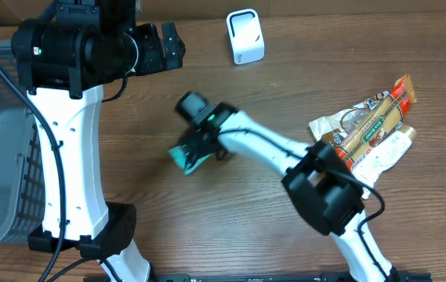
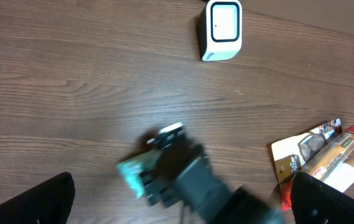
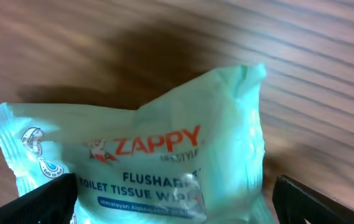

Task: Scan the item barcode

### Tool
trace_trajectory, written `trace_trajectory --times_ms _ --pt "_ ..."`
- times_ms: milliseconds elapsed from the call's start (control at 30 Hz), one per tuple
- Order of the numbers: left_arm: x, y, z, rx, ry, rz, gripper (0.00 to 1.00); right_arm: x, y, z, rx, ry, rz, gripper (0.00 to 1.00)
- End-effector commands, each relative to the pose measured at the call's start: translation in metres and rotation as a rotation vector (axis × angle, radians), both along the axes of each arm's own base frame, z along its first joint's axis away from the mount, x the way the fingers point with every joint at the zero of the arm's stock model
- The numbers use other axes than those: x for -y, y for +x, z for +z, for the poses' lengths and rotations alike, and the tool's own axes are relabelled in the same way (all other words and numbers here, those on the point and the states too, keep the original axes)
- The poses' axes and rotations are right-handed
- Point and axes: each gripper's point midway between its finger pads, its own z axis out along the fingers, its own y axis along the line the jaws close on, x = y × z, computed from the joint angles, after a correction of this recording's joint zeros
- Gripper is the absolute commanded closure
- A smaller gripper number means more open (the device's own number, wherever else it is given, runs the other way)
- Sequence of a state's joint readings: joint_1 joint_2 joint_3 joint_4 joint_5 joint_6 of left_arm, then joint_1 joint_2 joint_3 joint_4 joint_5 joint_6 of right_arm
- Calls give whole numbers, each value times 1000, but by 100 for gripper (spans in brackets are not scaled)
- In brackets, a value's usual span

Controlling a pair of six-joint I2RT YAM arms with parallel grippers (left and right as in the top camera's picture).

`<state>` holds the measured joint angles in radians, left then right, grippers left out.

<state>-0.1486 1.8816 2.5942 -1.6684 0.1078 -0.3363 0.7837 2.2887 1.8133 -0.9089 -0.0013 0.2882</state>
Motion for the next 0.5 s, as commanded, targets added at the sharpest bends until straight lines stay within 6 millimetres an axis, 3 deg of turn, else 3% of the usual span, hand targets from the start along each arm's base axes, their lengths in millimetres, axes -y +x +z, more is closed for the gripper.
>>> trace_trajectory --times_ms 0,300,467 --pt "0 3 -1 5 15 -11 0 29 15 -1 -80 -9 -64 0" --pt "0 3 -1 5 15 -11 0 55 38 55 -103 9 -56 0" --pt "0 3 -1 5 14 -9 0 55 31 57 -143 52 94 0"
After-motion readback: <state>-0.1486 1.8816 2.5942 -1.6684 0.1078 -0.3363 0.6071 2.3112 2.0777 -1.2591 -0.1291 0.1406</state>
